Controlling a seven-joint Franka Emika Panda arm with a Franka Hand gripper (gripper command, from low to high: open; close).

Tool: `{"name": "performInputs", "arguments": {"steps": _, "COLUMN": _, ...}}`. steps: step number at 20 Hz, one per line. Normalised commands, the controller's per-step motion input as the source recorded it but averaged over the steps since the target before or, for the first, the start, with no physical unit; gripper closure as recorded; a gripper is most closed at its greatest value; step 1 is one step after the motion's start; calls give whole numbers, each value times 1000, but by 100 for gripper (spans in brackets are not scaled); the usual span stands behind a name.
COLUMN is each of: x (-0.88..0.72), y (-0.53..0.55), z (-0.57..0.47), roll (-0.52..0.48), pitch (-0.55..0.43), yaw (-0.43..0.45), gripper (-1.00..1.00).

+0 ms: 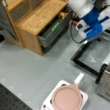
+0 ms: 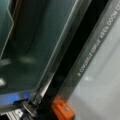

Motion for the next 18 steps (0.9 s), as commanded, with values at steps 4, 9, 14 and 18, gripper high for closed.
{"name": "performInputs", "arguments": {"steps": 4, "x": 98, "y": 234, "z": -177, "roll": 135, "pitch": -78, "yaw": -3, "gripper": -100}}
{"name": "performInputs", "arguments": {"steps": 9, "x": 67, "y": 237, "z": -80, "roll": 78, "pitch": -90, "yaw": -40, "gripper": -100}}
{"name": "performInputs", "arguments": {"steps": 14, "x": 29, "y": 234, "z": -35, "roll": 29, "pitch": -100, "yaw": -61, "gripper": -100}}
{"name": "performInputs", "arguments": {"steps": 18, "x": -14, "y": 265, "z": -62, "roll": 1, "pitch": -102, "yaw": -95, "gripper": -100}}
